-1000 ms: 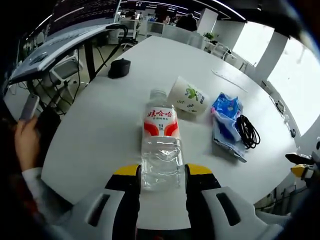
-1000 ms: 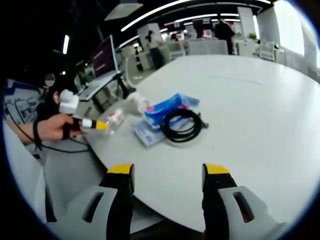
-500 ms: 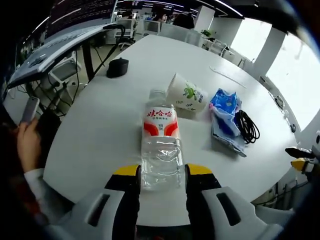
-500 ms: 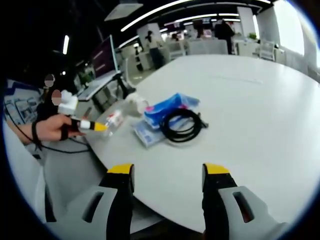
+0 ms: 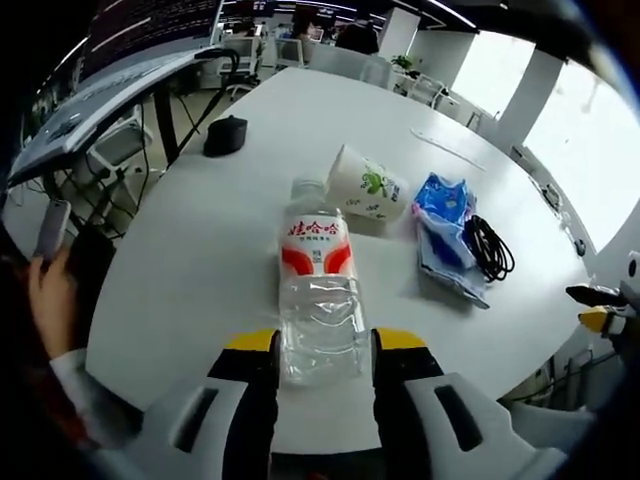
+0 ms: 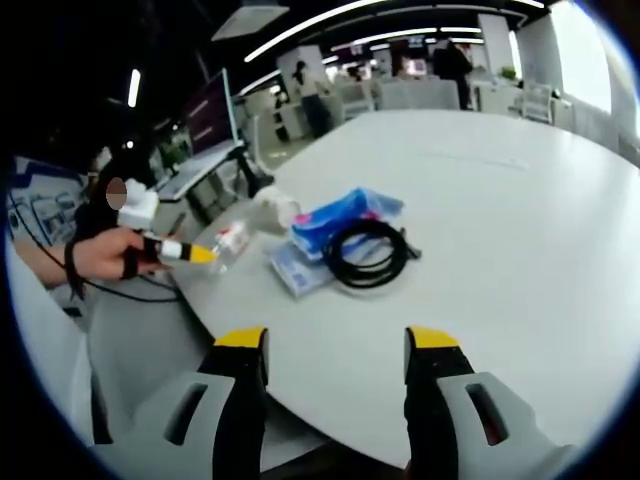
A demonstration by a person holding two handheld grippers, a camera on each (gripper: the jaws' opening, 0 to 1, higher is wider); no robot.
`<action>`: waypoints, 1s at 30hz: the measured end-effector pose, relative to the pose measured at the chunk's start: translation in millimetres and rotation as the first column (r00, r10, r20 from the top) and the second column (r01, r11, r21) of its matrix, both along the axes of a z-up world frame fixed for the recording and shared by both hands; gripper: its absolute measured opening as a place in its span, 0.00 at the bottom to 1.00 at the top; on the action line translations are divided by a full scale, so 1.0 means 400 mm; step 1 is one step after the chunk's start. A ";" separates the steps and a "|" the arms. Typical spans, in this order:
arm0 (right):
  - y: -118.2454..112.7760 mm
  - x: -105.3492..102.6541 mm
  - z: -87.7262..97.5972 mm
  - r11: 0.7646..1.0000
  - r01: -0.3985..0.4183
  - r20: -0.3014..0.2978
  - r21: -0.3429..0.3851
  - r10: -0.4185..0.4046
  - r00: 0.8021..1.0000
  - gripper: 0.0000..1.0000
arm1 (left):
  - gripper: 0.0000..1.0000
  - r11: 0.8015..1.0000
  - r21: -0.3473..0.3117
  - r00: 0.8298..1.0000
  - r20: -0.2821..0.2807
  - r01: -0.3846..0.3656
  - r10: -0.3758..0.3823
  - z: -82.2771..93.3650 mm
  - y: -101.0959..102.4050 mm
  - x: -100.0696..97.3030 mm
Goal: Arrange the tabletop items into an orderly group along one side of the table until the central work area is clear of visible clutter.
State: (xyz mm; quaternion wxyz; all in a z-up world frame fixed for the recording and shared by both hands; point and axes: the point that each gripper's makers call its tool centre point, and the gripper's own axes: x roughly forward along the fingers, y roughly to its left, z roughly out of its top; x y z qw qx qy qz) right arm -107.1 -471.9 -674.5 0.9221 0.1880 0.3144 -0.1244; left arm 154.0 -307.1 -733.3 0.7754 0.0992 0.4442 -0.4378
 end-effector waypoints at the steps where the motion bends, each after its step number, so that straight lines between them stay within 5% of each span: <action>1: 0.000 0.001 0.001 1.000 -0.001 -0.001 -0.001 0.001 1.000 0.53 | 0.36 1.000 0.000 1.000 -0.001 0.002 -0.002 0.000 -0.001 0.000; 30: -0.007 -0.017 -0.001 1.000 0.014 -0.013 0.003 -0.014 1.000 0.53 | 0.40 0.995 0.059 0.996 -0.022 0.082 -0.081 -0.016 -0.075 0.058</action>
